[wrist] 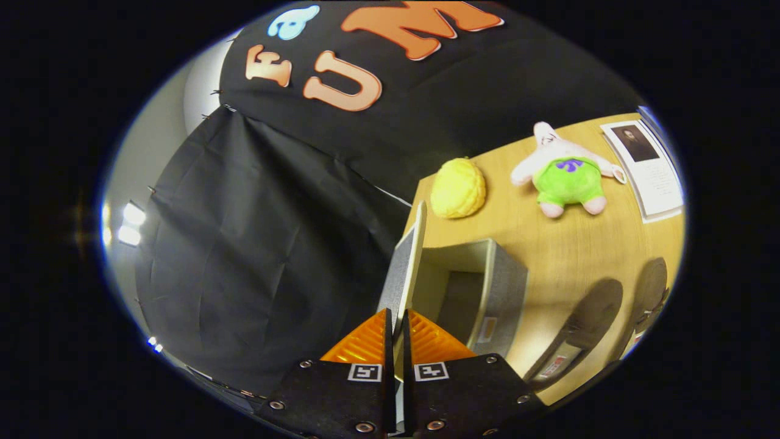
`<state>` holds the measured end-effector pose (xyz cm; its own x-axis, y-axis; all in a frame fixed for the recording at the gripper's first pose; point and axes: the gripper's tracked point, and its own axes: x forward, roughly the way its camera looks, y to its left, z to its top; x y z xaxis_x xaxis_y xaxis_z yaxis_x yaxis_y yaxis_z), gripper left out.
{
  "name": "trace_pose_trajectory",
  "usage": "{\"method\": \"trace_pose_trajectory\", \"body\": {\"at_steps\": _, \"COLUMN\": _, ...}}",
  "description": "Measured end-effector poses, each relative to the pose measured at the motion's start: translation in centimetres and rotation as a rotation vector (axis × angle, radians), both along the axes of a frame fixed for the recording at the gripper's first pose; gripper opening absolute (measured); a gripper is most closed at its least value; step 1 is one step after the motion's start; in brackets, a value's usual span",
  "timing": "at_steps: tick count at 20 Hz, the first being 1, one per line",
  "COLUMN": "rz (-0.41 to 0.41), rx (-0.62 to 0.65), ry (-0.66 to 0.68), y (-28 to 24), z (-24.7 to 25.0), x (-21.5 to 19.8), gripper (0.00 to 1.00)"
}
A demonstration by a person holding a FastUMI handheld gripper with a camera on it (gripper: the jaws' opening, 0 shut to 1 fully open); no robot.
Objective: Open the storage box then place both shoes into the box .Put the left shoe in first, then the right shoe, with the right side of both shoes facing outward in a uniform manner.
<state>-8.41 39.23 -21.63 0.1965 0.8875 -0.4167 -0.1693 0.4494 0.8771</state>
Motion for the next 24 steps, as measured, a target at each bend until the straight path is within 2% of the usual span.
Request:
{"method": "trace_pose_trajectory", "body": {"at_steps": 5, "rz": 0.024, "rx": 0.059, "ry": -0.074, "y": 5.2, "z": 5.4, "x": 0.5, "gripper": 0.07}}
{"method": "trace_pose_trajectory", "body": {"at_steps": 8, "rz": 0.050, "rx": 0.024, "ry": -0.092, "y": 9.0, "z": 5.1, "x": 0.1, "gripper": 0.09}}
{"method": "trace_pose_trajectory", "body": {"at_steps": 14, "rz": 0.058, "rx": 0.072, "ry": -0.018, "y": 16.8, "z": 5.6, "x": -2.4, "gripper": 0.11}}
{"method": "trace_pose_trajectory", "body": {"at_steps": 15, "rz": 0.069, "rx": 0.071, "ry": -0.020, "y": 17.4, "z": 5.7, "x": -3.0, "gripper": 0.16}}
{"method": "trace_pose_trajectory", "body": {"at_steps": 16, "rz": 0.080, "rx": 0.065, "ry": -0.020, "y": 17.8, "z": 5.7, "x": -3.6, "gripper": 0.33}}
{"method": "trace_pose_trajectory", "body": {"at_steps": 17, "rz": 0.084, "rx": 0.061, "ry": -0.023, "y": 17.7, "z": 5.5, "x": -4.0, "gripper": 0.42}}
{"method": "trace_pose_trajectory", "body": {"at_steps": 18, "rz": 0.079, "rx": 0.055, "ry": -0.032, "y": 17.7, "z": 5.4, "x": -4.0, "gripper": 0.59}}
{"method": "trace_pose_trajectory", "body": {"at_steps": 19, "rz": 0.073, "rx": 0.042, "ry": -0.041, "y": 17.3, "z": 5.0, "x": -3.8, "gripper": 0.67}}
{"method": "trace_pose_trajectory", "body": {"at_steps": 20, "rz": 0.067, "rx": 0.026, "ry": -0.057, "y": 16.6, "z": 4.5, "x": -3.6, "gripper": 0.80}}
{"method": "trace_pose_trajectory", "body": {"at_steps": 22, "rz": 0.048, "rx": -0.026, "ry": -0.102, "y": 14.3, "z": 3.4, "x": -2.8, "gripper": 0.90}}
{"method": "trace_pose_trajectory", "body": {"at_steps": 24, "rz": 0.004, "rx": -0.098, "ry": -0.136, "y": 11.3, "z": 1.6, "x": -1.7, "gripper": 0.94}}
